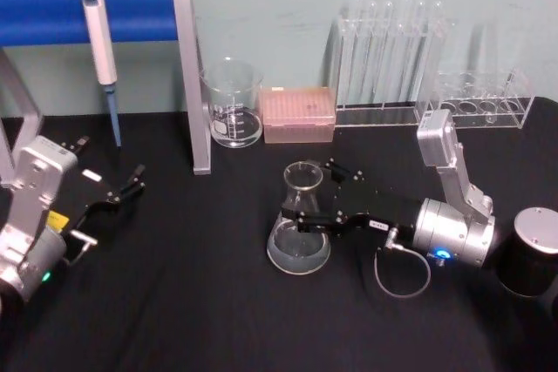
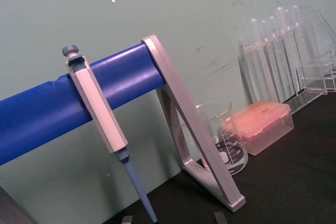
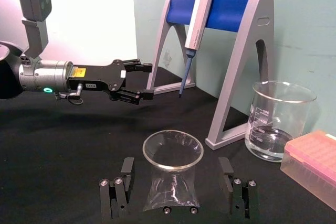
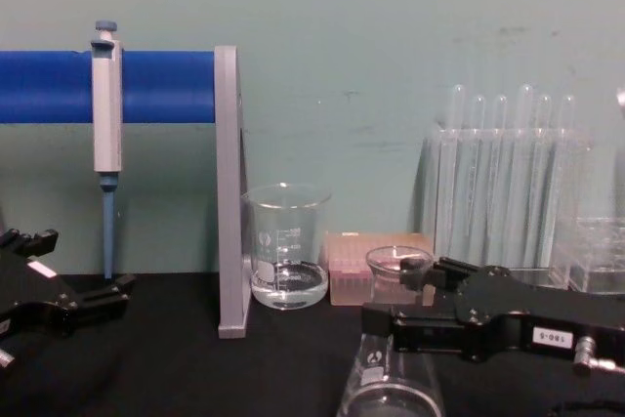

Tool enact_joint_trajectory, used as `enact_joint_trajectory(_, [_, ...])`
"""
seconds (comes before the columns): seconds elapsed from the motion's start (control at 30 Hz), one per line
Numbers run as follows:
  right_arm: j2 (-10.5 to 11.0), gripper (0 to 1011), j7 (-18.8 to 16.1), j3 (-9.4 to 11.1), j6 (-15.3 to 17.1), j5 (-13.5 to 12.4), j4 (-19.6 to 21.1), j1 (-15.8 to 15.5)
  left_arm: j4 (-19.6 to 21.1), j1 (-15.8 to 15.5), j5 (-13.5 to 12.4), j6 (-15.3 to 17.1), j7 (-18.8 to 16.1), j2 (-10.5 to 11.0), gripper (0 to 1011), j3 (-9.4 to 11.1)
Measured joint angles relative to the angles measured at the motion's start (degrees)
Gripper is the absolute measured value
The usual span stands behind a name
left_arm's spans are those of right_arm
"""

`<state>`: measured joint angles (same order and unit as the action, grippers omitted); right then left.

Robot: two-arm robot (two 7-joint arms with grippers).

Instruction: Grasp the erlenmeyer flask with one hand, shake it three times, then place it back.

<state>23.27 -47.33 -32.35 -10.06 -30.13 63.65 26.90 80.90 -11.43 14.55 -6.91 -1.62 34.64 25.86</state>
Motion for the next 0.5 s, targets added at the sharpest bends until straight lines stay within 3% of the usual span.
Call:
enact_joint_trajectory(0.23, [0.0, 976, 0.0, 0.0, 0.0, 0.0, 0.0, 0.0, 0.0, 0.0, 0.0, 0.0, 0.0, 0.0, 1001, 0.0])
enact_joint_trajectory(0.5, [0.0, 759, 0.0, 0.0, 0.0, 0.0, -0.01, 0.0, 0.0, 0.0, 0.0, 0.0, 0.0, 0.0, 1001, 0.0])
